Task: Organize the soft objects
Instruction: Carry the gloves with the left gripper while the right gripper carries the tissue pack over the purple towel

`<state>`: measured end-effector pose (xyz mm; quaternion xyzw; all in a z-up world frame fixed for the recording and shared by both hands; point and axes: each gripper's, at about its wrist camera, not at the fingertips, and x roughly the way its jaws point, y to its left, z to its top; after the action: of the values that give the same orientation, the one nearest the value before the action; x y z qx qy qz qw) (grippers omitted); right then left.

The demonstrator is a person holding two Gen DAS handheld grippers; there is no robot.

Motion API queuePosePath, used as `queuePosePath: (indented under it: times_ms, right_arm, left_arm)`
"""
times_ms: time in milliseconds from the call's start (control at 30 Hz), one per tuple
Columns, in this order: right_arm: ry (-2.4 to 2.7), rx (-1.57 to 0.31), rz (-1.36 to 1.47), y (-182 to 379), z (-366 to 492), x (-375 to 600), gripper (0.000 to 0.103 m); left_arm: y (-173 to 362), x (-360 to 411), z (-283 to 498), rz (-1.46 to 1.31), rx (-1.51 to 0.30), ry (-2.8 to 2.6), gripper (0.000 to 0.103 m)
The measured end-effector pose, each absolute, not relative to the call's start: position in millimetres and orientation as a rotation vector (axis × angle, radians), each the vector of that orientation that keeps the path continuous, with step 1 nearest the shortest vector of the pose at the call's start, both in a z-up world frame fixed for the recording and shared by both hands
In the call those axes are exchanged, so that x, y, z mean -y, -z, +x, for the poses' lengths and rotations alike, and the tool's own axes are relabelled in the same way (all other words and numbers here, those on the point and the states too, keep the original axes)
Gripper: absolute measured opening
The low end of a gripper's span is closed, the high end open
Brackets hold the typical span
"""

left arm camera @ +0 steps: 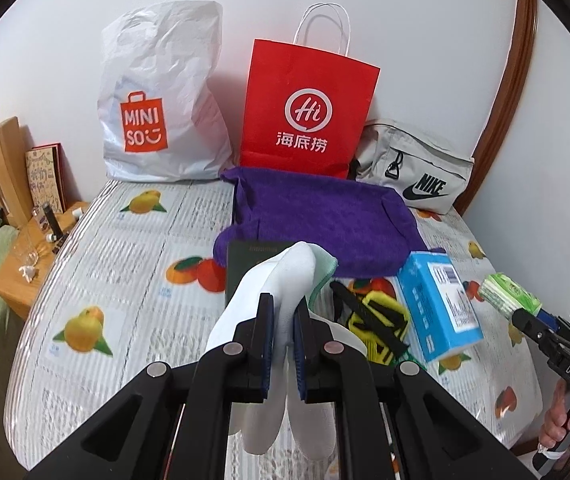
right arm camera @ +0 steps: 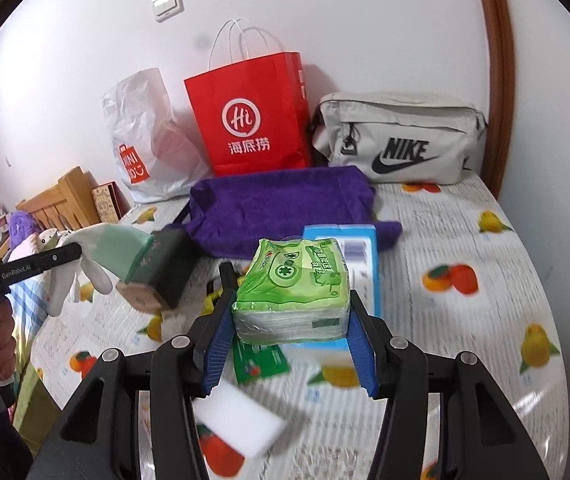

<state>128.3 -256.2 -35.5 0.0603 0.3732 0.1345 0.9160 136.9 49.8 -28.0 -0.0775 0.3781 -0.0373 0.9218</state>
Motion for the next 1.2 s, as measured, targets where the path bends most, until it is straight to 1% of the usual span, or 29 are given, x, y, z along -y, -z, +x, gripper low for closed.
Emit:
queuePosePath:
  times_ms: [267, 533, 867, 1200]
  right_arm:
    - [-0.310, -0.775, 0.091, 31.2, 182.7, 244.1, 0.052]
    - [-0.314, -0.788, 0.084, 41.3, 239.7, 236.5, 0.052]
    - [-0.319, -0.807, 0.085, 63.9, 308.1, 233.1, 0.052]
    - [-0.297, -0.841, 0.051, 91.0, 358.2, 236.3, 0.052]
  left_arm:
    - [21.5, -42.1, 181.8, -0.141, -0.785, 0.072, 0.010]
    - [23.0, -39.4, 235.6, -0.133, -0.803, 0.069, 0.010]
    - [41.8, -33.8, 303.2, -0.129, -0.848, 0.089, 0.010]
    - [63.2, -22.5, 357.3, -0.107, -0.889, 0.102, 0.010]
